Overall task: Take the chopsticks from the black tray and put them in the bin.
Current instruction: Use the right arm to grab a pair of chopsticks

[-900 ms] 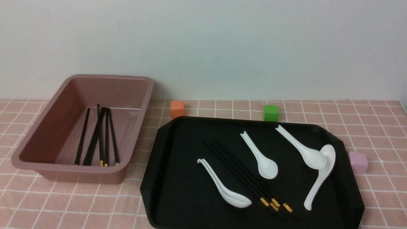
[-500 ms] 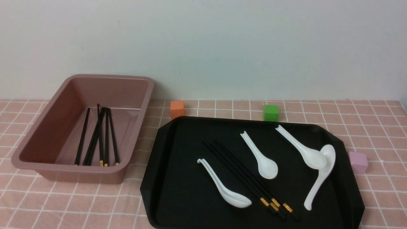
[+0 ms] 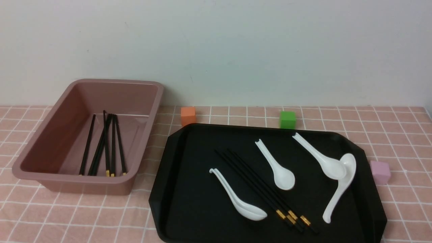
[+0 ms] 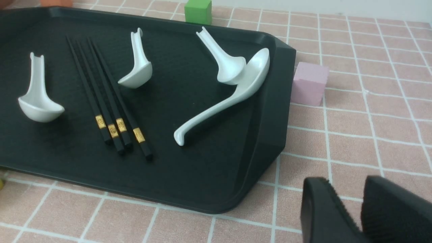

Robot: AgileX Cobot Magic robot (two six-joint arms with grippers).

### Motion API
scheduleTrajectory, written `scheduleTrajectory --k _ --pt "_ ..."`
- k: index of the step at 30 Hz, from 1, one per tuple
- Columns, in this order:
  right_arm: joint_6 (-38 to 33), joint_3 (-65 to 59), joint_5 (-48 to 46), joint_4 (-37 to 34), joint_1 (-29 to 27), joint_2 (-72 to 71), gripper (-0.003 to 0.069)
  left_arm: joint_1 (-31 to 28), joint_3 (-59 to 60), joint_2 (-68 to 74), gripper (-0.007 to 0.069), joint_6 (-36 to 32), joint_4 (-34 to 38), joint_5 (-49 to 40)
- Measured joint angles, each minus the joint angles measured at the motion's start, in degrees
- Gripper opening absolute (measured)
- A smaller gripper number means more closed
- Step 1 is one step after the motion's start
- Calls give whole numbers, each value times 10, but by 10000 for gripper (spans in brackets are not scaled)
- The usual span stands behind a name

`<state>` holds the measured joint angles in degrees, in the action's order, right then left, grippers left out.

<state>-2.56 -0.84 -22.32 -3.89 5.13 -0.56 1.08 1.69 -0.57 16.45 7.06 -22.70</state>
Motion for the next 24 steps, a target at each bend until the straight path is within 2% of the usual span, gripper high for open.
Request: scheduleTrajectory --k 6,10,11,12,13,16,20,24 --pt "4 -1 12 -18 0 0 213 0 0 0 237 0 0 0" --pt "58 -5 34 -118 0 0 217 0 0 0 237 0 0 0" --pt "87 -6 57 -183 0 0 221 0 0 0 237 0 0 0" --pt "90 -6 60 -189 0 0 221 0 0 0 237 0 0 0" --pt "101 -6 88 -235 0 0 221 0 0 0 237 0 0 0" --pt "112 -6 140 -309 0 0 224 0 0 0 237 0 0 0" --pt "114 -5 175 -369 0 0 225 0 0 0 237 0 0 0" --pt "90 32 107 -375 0 17 212 0 0 0 237 0 0 0"
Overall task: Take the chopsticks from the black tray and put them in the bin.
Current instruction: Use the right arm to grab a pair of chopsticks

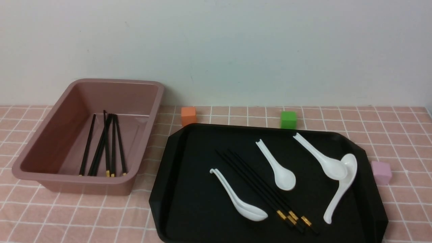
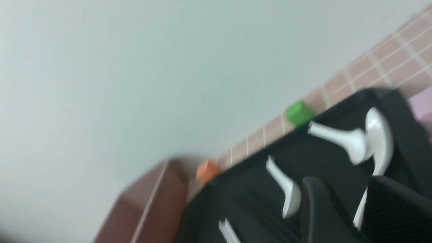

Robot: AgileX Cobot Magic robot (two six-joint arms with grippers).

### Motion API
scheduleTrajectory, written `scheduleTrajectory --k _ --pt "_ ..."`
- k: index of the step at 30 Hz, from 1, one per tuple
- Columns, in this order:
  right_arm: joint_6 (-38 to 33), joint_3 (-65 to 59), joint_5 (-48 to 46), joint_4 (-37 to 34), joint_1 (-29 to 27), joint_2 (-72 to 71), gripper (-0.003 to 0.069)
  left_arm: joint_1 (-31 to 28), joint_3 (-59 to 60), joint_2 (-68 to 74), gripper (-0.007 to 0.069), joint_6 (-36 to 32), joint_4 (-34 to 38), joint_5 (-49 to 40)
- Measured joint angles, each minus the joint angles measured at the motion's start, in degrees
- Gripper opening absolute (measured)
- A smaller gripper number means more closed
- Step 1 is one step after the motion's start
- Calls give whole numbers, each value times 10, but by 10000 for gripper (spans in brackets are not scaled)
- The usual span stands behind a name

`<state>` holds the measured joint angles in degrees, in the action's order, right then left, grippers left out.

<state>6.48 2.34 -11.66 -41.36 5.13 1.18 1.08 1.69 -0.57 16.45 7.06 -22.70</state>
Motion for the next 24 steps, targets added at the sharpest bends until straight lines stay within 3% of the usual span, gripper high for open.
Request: scheduleTrajectory --k 5,6,9,15,20,24 --pt "-142 180 -231 56 0 206 132 0 0 0 237 0 0 0" --pt "-142 187 -239 59 0 206 128 0 0 0 237 0 0 0" --pt "-200 296 -352 110 0 383 75 0 0 0 237 0 0 0" --pt "-210 411 -389 149 12 618 22 0 0 0 237 0 0 0" --pt "-186 476 -379 169 87 739 17 0 0 0 239 0 0 0" --pt "-136 552 -381 255 178 861 29 0 0 0 239 0 0 0"
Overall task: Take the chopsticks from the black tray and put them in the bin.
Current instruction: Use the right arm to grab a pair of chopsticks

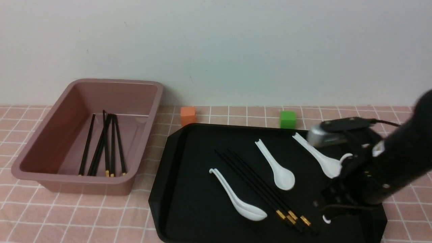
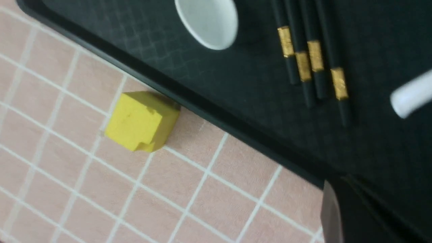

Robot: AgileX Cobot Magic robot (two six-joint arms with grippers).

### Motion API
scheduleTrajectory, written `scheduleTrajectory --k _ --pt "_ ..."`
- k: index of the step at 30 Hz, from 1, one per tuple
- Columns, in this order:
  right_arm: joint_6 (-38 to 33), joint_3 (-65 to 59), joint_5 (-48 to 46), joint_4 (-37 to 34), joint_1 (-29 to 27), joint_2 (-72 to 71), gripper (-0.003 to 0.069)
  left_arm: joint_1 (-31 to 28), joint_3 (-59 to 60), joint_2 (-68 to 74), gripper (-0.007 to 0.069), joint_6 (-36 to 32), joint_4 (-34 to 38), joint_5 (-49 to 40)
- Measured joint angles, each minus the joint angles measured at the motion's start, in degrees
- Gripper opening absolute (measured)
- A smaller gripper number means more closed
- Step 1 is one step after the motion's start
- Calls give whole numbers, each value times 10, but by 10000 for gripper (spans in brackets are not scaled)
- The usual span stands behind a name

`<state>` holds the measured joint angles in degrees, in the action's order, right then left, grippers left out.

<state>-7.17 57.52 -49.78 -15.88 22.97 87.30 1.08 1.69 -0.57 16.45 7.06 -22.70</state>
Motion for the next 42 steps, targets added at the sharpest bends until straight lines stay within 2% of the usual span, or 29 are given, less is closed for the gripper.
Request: scheduleTrajectory --k 4,7,8,13,16,42 --pt "37 47 -2 59 40 78 73 0 0 0 239 0 0 0" --pt "66 80 1 99 53 128 131 0 0 0 239 0 0 0" --pt "76 94 8 114 52 148 170 0 0 0 239 0 0 0" --pt "84 103 41 121 49 175 281 0 0 0 239 0 0 0" --pt "85 103 67 121 49 194 321 0 0 0 239 0 0 0" --pt "88 109 90 107 37 212 321 0 0 0 239 0 0 0"
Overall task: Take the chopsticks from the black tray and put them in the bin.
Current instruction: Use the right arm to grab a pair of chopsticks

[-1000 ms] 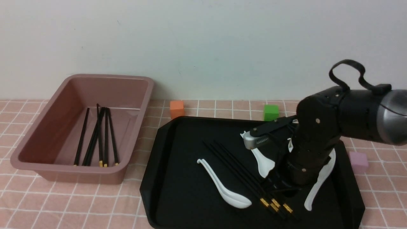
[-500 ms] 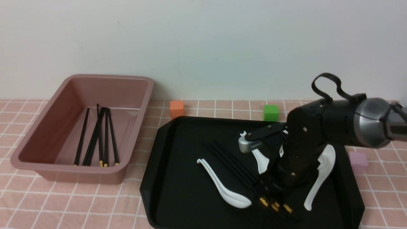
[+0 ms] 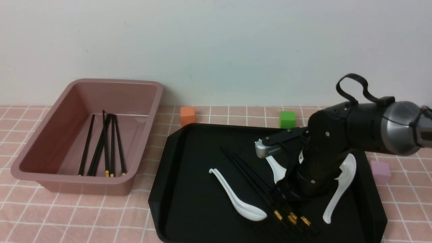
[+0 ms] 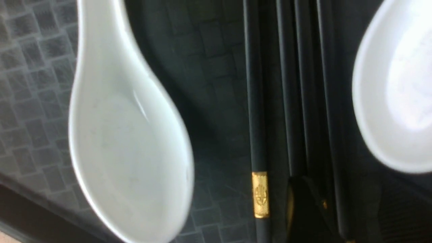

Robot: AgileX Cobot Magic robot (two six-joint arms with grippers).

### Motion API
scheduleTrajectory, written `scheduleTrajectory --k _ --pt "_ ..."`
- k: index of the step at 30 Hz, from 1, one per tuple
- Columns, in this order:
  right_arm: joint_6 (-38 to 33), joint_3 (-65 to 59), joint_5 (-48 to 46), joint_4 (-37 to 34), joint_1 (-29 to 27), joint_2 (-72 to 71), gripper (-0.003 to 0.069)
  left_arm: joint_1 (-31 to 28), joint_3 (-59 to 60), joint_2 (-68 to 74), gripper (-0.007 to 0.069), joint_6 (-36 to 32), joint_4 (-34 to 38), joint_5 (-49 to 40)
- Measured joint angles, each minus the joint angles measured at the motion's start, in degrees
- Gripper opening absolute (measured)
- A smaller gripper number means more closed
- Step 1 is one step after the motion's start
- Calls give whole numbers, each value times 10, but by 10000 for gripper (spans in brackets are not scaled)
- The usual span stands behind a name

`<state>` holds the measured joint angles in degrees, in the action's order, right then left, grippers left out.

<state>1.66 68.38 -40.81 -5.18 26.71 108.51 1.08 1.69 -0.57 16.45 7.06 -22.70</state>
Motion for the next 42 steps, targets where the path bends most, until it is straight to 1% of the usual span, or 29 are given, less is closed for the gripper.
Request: scheduleTrajectory --k 12,25,35,42 --pt "12 1 11 28 0 12 318 0 0 0 239 0 0 0" --pt "12 5 1 9 2 19 318 0 0 0 239 0 0 0" --pt "12 5 -7 25 8 25 318 0 0 0 239 0 0 0" --pt "16 2 -23 26 8 -3 318 0 0 0 239 0 0 0"
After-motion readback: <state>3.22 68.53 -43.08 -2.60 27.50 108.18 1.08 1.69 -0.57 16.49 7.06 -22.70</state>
